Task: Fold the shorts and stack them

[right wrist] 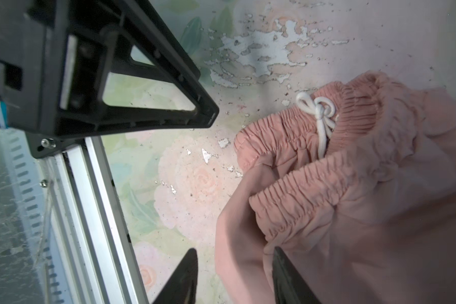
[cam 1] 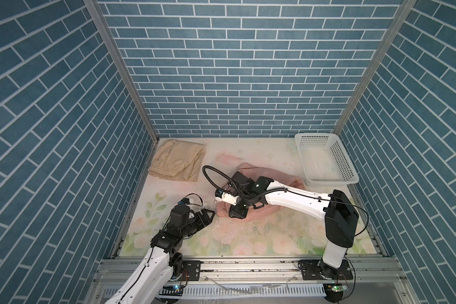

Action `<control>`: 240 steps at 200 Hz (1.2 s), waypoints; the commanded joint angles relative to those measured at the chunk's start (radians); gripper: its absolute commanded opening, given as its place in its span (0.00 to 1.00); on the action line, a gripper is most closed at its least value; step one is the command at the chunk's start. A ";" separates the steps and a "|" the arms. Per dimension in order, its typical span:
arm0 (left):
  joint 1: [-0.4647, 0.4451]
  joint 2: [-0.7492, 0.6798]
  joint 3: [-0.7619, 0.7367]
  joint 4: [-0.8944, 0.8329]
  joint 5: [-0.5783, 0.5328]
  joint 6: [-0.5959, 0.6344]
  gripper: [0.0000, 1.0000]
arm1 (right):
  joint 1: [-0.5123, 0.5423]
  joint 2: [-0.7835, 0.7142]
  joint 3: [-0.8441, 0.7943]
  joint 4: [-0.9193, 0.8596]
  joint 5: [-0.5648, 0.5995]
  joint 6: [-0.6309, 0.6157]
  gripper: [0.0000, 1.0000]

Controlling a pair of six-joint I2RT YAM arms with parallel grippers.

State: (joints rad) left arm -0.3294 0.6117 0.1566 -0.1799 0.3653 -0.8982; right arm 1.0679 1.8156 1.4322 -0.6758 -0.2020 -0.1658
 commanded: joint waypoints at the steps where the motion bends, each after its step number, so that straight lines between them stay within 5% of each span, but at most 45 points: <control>1: -0.014 0.018 -0.016 0.045 -0.006 -0.001 0.84 | -0.013 0.000 -0.018 0.023 0.108 -0.056 0.47; 39: -0.029 0.055 -0.020 0.075 -0.014 0.003 0.84 | -0.013 0.038 -0.011 0.058 0.192 -0.072 0.46; 131: -0.040 0.191 0.010 0.158 -0.003 0.032 0.85 | 0.009 0.056 -0.038 0.080 0.125 -0.101 0.48; 182: -0.045 0.274 0.030 0.210 0.007 0.044 0.85 | 0.023 0.138 -0.015 0.149 0.246 -0.059 0.52; 200: -0.056 0.299 0.037 0.228 0.008 0.044 0.84 | 0.022 0.135 -0.024 0.183 0.306 -0.049 0.43; 240: -0.082 0.360 0.057 0.269 -0.001 0.047 0.84 | -0.012 0.081 -0.012 0.206 0.303 0.004 0.00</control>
State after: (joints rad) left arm -0.3977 0.9367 0.1959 0.0731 0.3641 -0.8658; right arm 1.0813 1.9518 1.4105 -0.5011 0.0681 -0.2008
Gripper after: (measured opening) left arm 0.839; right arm 0.063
